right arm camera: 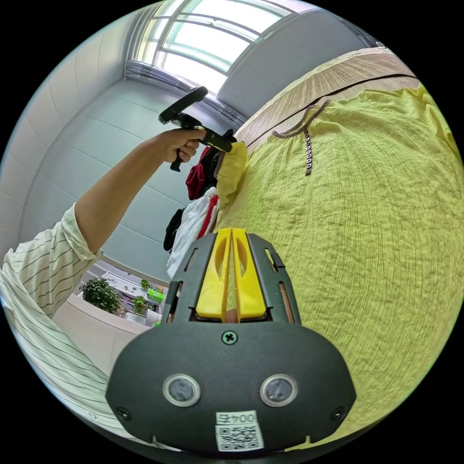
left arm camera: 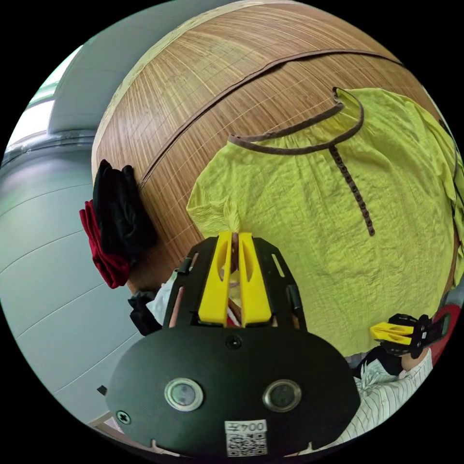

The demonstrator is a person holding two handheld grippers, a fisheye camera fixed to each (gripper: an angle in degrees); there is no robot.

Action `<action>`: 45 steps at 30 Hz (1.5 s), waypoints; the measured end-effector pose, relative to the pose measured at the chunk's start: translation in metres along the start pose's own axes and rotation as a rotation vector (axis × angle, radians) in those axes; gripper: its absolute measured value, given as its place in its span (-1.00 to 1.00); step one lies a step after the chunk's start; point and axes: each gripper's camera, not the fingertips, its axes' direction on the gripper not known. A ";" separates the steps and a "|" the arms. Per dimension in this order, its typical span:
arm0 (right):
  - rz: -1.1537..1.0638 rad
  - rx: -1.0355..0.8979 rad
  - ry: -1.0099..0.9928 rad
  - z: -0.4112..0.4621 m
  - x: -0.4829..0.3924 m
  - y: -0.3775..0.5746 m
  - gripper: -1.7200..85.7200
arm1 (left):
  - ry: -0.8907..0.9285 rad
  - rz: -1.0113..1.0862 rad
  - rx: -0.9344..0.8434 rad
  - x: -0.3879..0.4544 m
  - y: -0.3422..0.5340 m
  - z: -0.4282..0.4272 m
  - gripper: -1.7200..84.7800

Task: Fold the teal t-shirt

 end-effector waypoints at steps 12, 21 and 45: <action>0.003 0.002 -0.021 -0.009 -0.001 -0.005 -0.98 | -0.731 0.143 0.077 0.067 0.011 0.021 -0.61; 0.006 -0.014 -0.020 -0.007 0.001 -0.008 -0.98 | 0.395 -0.057 0.359 -0.059 0.068 -0.027 -0.63; 0.036 -0.048 -0.012 -0.016 0.027 -0.017 -0.98 | 0.527 -0.678 0.202 -0.284 0.247 0.132 -0.67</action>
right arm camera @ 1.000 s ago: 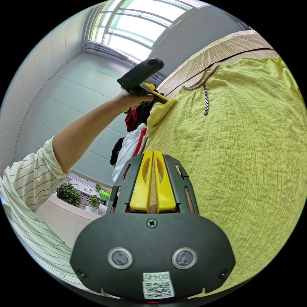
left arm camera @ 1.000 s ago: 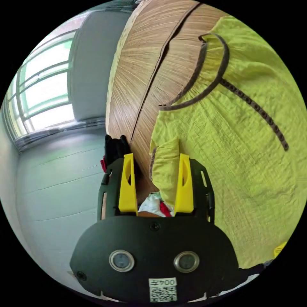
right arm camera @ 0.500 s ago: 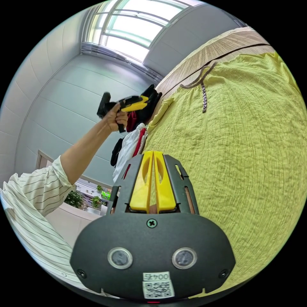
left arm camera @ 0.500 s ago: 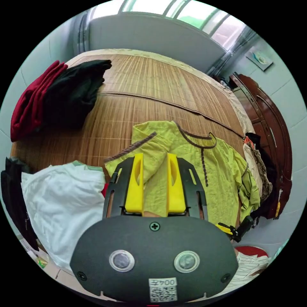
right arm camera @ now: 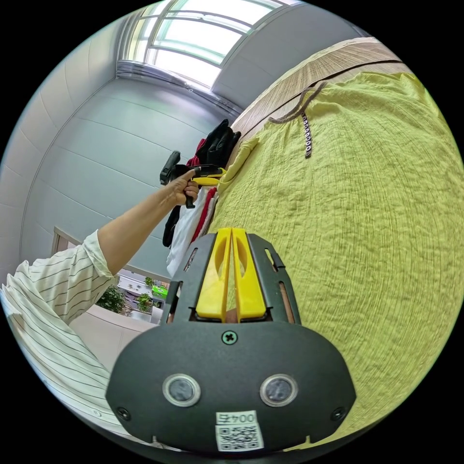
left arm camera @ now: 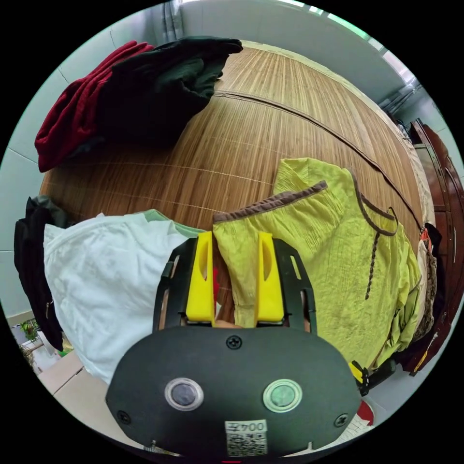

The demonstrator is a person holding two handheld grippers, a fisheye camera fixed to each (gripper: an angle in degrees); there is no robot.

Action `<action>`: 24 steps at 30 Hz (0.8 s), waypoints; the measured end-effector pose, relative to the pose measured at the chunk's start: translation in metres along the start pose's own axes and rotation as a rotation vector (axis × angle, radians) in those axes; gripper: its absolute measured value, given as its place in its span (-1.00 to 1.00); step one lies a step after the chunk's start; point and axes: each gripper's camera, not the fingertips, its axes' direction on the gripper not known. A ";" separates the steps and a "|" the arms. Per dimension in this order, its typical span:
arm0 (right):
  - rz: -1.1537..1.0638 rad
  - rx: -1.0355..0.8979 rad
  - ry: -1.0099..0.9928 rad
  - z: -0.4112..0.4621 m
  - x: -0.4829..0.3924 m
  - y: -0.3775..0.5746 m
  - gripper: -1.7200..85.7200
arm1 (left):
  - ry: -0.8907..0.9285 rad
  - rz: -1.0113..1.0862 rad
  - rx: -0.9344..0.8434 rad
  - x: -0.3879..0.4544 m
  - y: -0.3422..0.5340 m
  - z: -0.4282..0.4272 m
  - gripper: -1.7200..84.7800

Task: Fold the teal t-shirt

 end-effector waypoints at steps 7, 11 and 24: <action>0.003 0.009 -0.003 -0.013 0.011 -0.003 -0.98 | -0.012 -0.002 0.039 -0.003 0.032 -0.012 -0.86; 0.012 0.012 -0.013 -0.019 0.019 -0.002 -0.98 | 0.132 0.069 0.205 -0.004 0.084 -0.061 -0.90; 0.001 0.008 -0.006 -0.027 0.041 0.005 -0.98 | 0.012 0.660 0.263 0.101 0.282 -0.091 -0.82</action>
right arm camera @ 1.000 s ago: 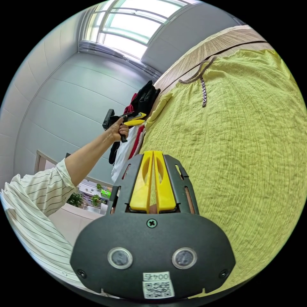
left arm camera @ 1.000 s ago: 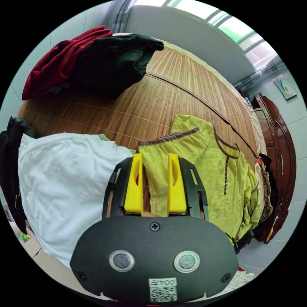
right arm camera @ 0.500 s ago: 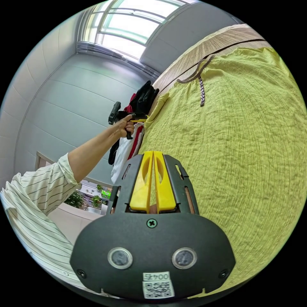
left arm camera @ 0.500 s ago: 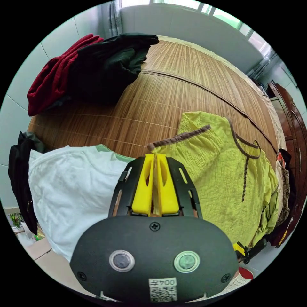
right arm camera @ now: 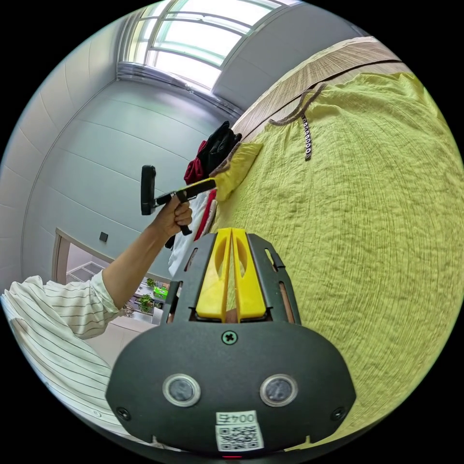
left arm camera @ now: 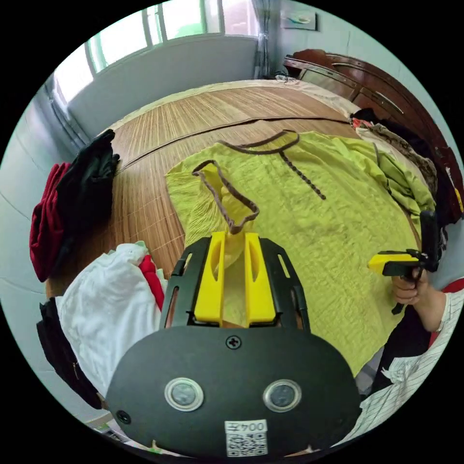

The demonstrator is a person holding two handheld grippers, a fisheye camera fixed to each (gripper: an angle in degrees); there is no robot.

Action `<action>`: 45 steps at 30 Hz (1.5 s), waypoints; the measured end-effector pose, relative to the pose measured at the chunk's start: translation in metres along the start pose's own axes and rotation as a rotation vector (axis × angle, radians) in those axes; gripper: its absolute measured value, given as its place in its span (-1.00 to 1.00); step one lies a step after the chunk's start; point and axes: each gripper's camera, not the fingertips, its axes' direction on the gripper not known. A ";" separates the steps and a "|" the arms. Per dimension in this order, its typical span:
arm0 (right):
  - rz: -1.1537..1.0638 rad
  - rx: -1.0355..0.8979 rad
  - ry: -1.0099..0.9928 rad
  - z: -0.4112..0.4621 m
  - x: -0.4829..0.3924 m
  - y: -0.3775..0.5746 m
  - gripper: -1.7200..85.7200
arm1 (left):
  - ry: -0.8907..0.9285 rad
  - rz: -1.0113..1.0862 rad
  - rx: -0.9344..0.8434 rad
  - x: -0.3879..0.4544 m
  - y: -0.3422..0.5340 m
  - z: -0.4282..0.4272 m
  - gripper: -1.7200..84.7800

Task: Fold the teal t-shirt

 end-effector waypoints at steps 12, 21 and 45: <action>-0.012 -0.002 0.002 0.006 0.029 0.014 -0.98 | -0.220 0.277 -0.060 0.099 0.055 -0.028 -0.75; -0.023 -0.013 0.030 0.031 0.057 0.032 -0.98 | -0.073 0.151 -0.154 0.096 0.075 -0.076 -0.65; -0.380 -0.158 0.409 0.289 0.056 0.033 -0.98 | 0.140 -0.685 0.351 -0.115 0.196 -0.181 -0.95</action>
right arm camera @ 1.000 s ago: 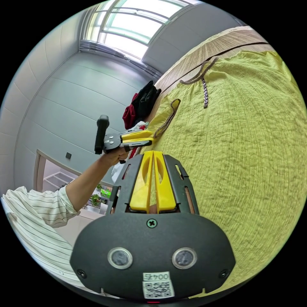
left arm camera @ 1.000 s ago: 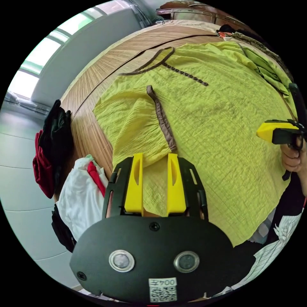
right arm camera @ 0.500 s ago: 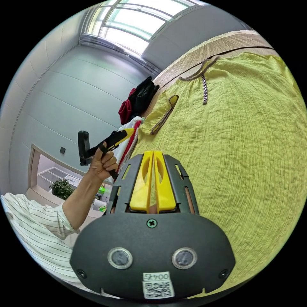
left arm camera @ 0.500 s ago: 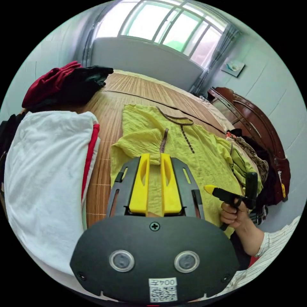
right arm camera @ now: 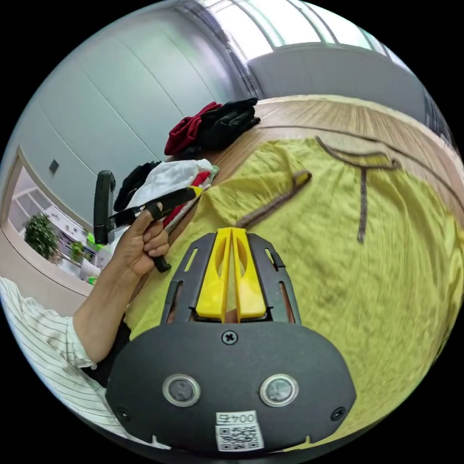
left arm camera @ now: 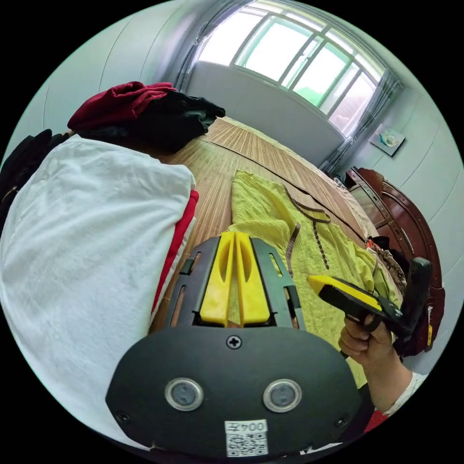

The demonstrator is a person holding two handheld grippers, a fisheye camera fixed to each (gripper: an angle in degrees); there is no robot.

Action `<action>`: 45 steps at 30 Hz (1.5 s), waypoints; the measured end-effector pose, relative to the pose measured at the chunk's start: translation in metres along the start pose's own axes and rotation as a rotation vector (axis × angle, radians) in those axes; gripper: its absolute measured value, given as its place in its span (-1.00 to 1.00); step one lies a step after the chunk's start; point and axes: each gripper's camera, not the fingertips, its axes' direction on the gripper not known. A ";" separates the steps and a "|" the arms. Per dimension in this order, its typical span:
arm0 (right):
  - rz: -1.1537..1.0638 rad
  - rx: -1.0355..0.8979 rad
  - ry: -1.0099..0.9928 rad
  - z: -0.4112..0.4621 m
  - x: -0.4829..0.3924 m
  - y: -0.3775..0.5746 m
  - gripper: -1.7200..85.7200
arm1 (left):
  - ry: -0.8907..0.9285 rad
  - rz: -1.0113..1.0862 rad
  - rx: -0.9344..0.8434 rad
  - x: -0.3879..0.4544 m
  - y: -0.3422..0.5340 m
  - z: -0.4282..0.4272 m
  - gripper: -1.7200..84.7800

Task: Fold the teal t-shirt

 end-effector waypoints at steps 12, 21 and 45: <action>-0.276 -0.221 0.243 0.170 -0.045 0.012 -0.98 | 0.137 -0.041 -0.064 -0.017 -0.033 -0.025 -0.96; -0.282 -0.057 0.273 0.179 -0.023 -0.054 -0.89 | 0.110 -0.042 -0.182 -0.026 -0.053 -0.019 -0.96; -0.091 -0.263 0.293 0.444 0.113 -0.228 -0.97 | 0.184 -0.134 -0.208 -0.054 -0.089 -0.038 -0.96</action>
